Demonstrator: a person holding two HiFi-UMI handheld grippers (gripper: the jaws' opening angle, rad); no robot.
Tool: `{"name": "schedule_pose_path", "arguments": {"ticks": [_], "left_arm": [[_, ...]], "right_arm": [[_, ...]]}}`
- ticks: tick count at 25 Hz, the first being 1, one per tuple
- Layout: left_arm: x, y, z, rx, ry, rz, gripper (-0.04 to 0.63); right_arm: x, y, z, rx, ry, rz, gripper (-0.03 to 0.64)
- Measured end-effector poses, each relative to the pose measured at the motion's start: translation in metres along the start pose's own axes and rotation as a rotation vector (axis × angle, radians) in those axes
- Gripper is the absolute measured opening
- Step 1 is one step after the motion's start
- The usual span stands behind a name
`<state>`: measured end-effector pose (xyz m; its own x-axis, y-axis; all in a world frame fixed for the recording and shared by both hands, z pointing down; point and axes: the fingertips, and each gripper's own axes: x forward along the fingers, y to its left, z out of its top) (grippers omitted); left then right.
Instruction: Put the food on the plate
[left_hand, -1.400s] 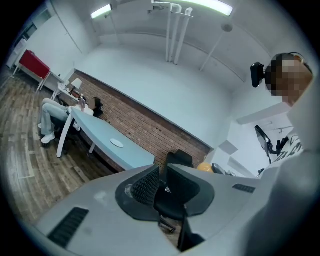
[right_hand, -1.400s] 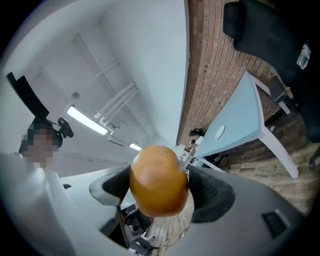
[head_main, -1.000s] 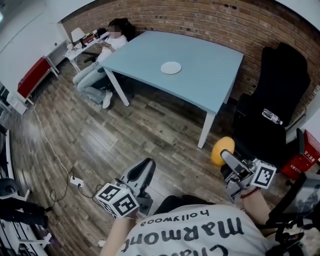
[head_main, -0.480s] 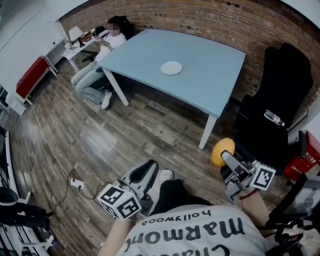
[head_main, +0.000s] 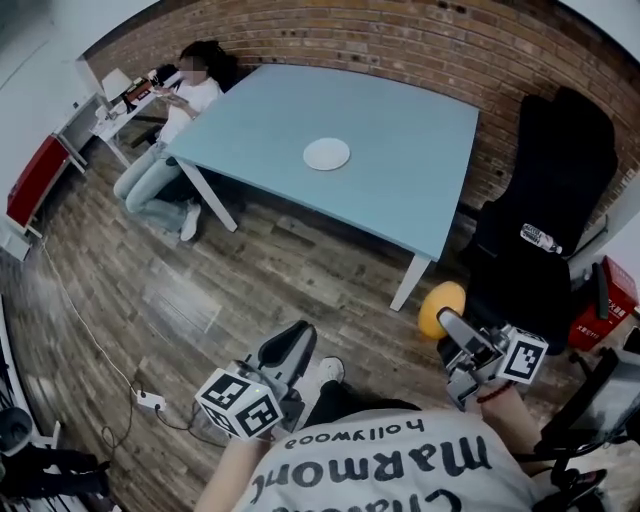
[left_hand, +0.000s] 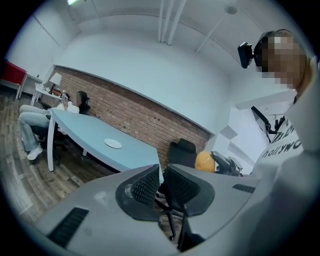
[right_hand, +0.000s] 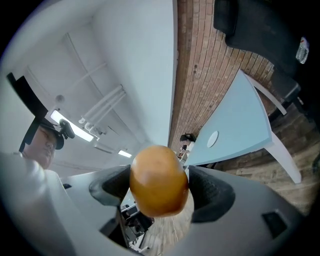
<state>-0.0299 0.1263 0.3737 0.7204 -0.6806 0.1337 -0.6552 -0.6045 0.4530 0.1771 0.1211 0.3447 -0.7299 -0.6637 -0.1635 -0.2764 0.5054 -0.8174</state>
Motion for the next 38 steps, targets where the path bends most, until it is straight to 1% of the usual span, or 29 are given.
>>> {"name": "schedule_pose_path", "arguments": {"ticks": [5, 9, 14, 17, 19, 22, 28, 33, 38], "left_arm": [[0.019, 0.033, 0.031, 0.013, 0.009, -0.026, 0.049], [0.025, 0.067, 0.049, 0.009, 0.024, -0.033, 0.049], [0.039, 0.113, 0.072, 0.015, 0.036, -0.046, 0.049], [0.052, 0.135, 0.087, 0.015, 0.032, -0.059, 0.049], [0.062, 0.147, 0.092, 0.016, 0.044, -0.074, 0.049], [0.077, 0.162, 0.098, 0.024, 0.061, -0.094, 0.049], [0.095, 0.183, 0.112, 0.029, 0.065, -0.124, 0.049], [0.102, 0.198, 0.125, 0.038, 0.056, -0.121, 0.049], [0.108, 0.21, 0.137, 0.059, 0.041, -0.118, 0.049]], "right_arm": [[0.045, -0.008, 0.018, -0.025, -0.005, -0.008, 0.368], [0.082, -0.014, 0.032, -0.041, -0.036, -0.015, 0.368], [0.12, -0.031, 0.037, -0.032, -0.052, -0.029, 0.368], [0.142, -0.039, 0.046, -0.036, -0.072, -0.047, 0.368], [0.153, -0.047, 0.049, -0.03, -0.078, -0.05, 0.368], [0.171, -0.056, 0.053, -0.041, -0.078, -0.055, 0.368], [0.194, -0.072, 0.058, -0.039, -0.094, -0.072, 0.368], [0.21, -0.08, 0.068, -0.036, -0.107, -0.072, 0.368], [0.225, -0.079, 0.077, -0.068, -0.109, -0.053, 0.368]]}}
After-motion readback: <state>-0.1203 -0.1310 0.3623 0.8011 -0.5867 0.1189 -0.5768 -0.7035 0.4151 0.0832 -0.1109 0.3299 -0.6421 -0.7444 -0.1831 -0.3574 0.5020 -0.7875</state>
